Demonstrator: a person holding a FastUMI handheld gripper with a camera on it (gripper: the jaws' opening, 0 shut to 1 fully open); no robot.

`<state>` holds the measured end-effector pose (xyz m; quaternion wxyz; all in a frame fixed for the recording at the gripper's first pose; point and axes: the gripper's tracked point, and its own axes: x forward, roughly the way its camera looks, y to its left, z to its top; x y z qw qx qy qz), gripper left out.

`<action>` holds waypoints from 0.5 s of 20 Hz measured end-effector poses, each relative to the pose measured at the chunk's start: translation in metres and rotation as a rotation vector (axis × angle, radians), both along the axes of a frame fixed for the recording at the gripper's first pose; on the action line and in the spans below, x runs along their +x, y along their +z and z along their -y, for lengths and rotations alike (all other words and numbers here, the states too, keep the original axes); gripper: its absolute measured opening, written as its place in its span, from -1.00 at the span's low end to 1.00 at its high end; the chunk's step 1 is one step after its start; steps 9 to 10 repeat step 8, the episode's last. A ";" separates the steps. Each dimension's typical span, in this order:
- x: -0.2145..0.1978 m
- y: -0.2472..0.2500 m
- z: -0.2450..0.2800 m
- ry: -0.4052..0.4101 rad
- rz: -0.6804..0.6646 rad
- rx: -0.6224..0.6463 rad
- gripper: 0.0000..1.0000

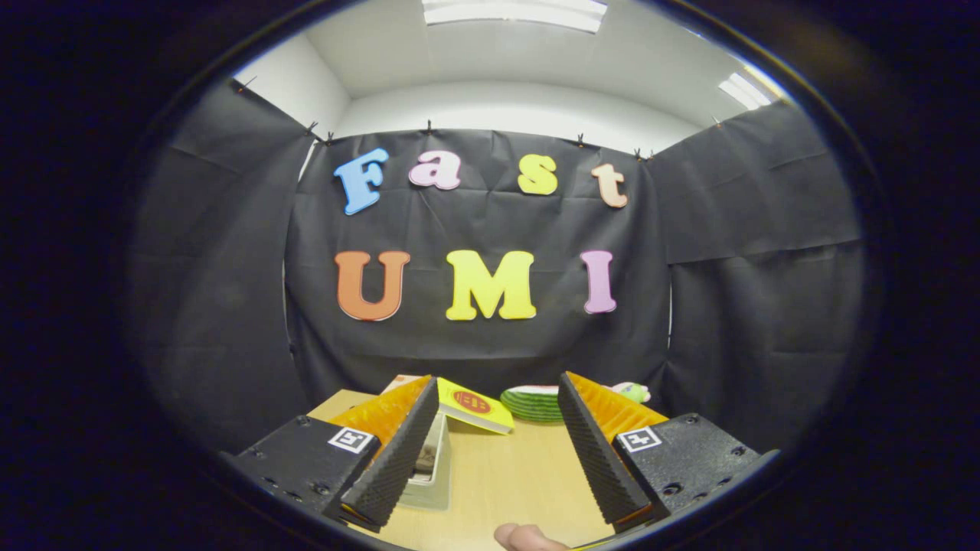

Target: Open the storage box then place both shoes into the box .Put the left shoe in first, then the right shoe, with the right side of both shoes facing outward in a uniform manner.

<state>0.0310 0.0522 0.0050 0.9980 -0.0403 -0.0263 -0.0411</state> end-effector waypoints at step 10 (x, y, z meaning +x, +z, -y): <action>-0.003 -0.018 -0.008 -0.010 -0.015 -0.018 1.00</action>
